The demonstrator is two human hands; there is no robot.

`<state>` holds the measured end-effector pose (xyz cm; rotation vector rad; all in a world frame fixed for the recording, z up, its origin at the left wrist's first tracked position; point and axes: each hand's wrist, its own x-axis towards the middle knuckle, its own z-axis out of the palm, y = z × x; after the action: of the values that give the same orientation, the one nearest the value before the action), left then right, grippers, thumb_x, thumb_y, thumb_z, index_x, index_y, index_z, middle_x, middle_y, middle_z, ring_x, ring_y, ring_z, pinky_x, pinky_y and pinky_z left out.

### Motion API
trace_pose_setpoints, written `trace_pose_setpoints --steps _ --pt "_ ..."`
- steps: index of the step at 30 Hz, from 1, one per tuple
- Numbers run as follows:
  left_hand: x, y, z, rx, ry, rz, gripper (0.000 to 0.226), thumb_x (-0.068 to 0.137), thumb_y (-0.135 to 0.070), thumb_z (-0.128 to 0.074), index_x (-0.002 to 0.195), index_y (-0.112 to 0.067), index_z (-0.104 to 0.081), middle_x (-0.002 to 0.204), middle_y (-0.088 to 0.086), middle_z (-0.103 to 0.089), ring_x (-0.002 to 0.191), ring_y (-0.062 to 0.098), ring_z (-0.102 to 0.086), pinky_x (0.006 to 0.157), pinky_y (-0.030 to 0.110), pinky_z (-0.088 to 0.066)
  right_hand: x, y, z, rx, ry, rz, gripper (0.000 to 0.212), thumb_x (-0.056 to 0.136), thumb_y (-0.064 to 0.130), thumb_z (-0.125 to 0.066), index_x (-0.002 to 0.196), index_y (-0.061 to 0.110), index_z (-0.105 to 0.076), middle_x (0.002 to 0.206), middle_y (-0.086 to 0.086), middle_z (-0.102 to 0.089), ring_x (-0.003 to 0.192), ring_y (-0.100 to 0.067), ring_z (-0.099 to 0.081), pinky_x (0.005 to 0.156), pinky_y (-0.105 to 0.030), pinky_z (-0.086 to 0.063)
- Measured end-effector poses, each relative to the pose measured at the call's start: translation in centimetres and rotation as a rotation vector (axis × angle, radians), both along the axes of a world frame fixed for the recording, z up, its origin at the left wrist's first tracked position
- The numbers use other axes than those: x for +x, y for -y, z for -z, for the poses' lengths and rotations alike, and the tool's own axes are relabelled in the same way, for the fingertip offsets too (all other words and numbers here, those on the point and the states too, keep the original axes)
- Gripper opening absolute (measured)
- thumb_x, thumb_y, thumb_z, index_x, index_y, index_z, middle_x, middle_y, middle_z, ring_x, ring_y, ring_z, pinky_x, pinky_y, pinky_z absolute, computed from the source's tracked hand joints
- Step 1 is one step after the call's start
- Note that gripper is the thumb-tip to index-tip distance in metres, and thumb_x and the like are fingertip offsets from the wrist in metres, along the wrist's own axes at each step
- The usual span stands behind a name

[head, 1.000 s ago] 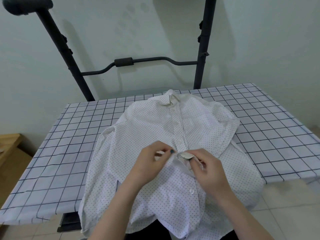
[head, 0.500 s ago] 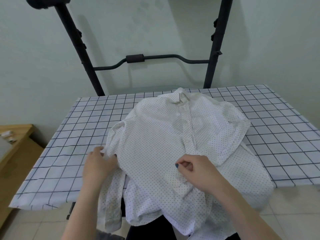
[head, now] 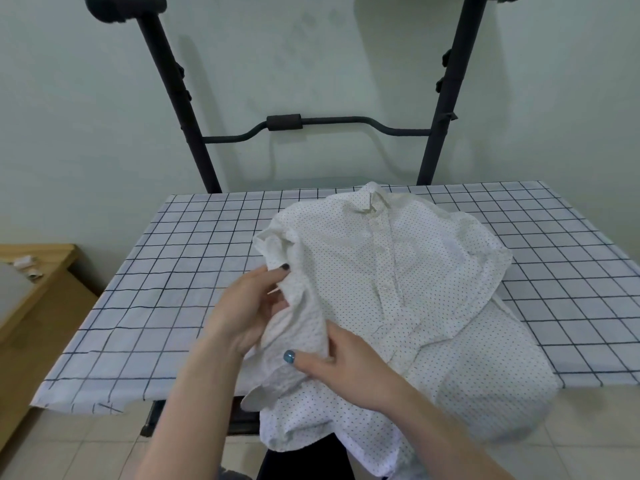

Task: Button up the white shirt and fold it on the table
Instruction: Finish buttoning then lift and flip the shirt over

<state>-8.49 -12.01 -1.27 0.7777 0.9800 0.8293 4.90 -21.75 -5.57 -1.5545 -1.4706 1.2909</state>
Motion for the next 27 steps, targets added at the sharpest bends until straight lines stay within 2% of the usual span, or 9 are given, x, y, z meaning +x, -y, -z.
trace_pose_setpoints --steps 3,7,12,15,17,18,21,24,27 --pt "1.2 0.3 -0.4 0.066 -0.016 0.019 0.011 0.093 -0.007 -0.055 0.09 -0.005 -0.066 0.082 0.008 -0.069 0.07 0.016 -0.063 0.059 0.023 -0.056 -0.4 -0.1 0.1 -0.064 -0.167 0.091 0.025 0.089 0.037 -0.064 0.109 0.022 -0.068 0.104 0.005 -0.074 0.094 -0.009 -0.071 0.087 -0.034 -0.058" --pt "0.6 1.0 -0.6 0.275 -0.353 0.279 0.028 0.086 -0.04 -0.066 0.102 -0.018 -0.074 0.103 -0.001 -0.074 0.096 0.015 -0.068 0.082 0.03 -0.051 1.1 -0.3 -0.9 -0.195 -0.678 0.329 0.019 0.092 0.021 -0.062 0.109 0.012 -0.064 0.103 -0.004 -0.076 0.098 -0.02 -0.071 0.083 -0.034 -0.057" --pt "0.7 2.0 -0.6 0.3 -0.515 0.593 0.034 0.076 -0.044 -0.076 0.098 -0.018 -0.071 0.089 -0.006 -0.071 0.079 0.009 -0.065 0.066 0.02 -0.046 3.8 -1.1 -1.3 -0.126 -0.792 0.503 0.027 0.092 0.02 -0.061 0.114 0.005 -0.067 0.107 -0.012 -0.074 0.1 -0.027 -0.071 0.084 -0.04 -0.055" --pt "1.9 2.7 0.2 0.342 -0.507 0.618 0.012 0.082 -0.03 -0.073 0.085 -0.018 -0.073 0.081 -0.001 -0.065 0.071 0.014 -0.06 0.065 0.025 -0.043 5.2 -1.2 -1.1 -0.084 -0.662 0.567 0.025 0.092 0.024 -0.063 0.11 0.008 -0.069 0.105 -0.012 -0.075 0.097 -0.027 -0.072 0.092 -0.048 -0.054" --pt "2.8 2.8 1.2 0.399 -0.521 0.483 0.024 0.084 -0.027 -0.072 0.067 -0.014 -0.062 0.067 0.0 -0.048 0.06 0.017 -0.045 0.06 0.028 -0.034 5.9 -1.0 -0.8 -0.008 -0.419 0.622 0.015 0.093 0.03 -0.061 0.104 0.021 -0.066 0.106 -0.006 -0.073 0.096 -0.023 -0.071 0.087 -0.043 -0.056" --pt "3.3 2.8 1.7 0.43 -0.528 0.412 0.034 0.084 -0.027 -0.071 0.065 -0.007 -0.052 0.066 0.005 -0.038 0.059 0.018 -0.035 0.061 0.03 -0.028 6.2 -0.7 -0.7 0.047 -0.293 0.654 0.01 0.094 0.031 -0.06 0.104 0.027 -0.061 0.109 0.0 -0.07 0.098 -0.017 -0.068 0.081 -0.033 -0.057" --pt "4.8 3.3 2.5 0.55 -0.569 0.233 0.04 0.087 -0.024 -0.067 0.065 -0.011 -0.037 0.06 -0.004 -0.027 0.056 0.012 -0.025 0.054 0.023 -0.021 6.6 0.9 -0.7 0.242 -0.056 0.665 0.019 0.09 0.035 -0.063 0.106 0.03 -0.052 0.108 0.017 -0.06 0.096 0.002 -0.062 0.065 -0.01 -0.05" --pt "5.8 3.3 3.3 0.607 -0.608 0.14 0.04 0.089 -0.021 -0.063 0.065 -0.015 -0.032 0.053 -0.012 -0.022 0.05 0.006 -0.02 0.045 0.019 -0.019 6.3 2.2 0.4 0.332 0.185 0.484 0.034 0.081 0.052 -0.067 0.105 0.034 -0.052 0.109 0.022 -0.053 0.1 0.005 -0.056 0.078 -0.013 -0.047" --pt "6.5 3.2 4.3 0.625 -0.652 0.153 0.031 0.09 -0.023 -0.061 0.075 0.0 -0.047 0.062 0.0 -0.032 0.055 0.011 -0.026 0.051 0.022 -0.023 6.0 2.5 2.4 0.398 0.326 0.426 0.024 0.084 0.037 -0.069 0.101 0.031 -0.055 0.109 0.02 -0.049 0.103 0.003 -0.053 0.079 -0.014 -0.049"
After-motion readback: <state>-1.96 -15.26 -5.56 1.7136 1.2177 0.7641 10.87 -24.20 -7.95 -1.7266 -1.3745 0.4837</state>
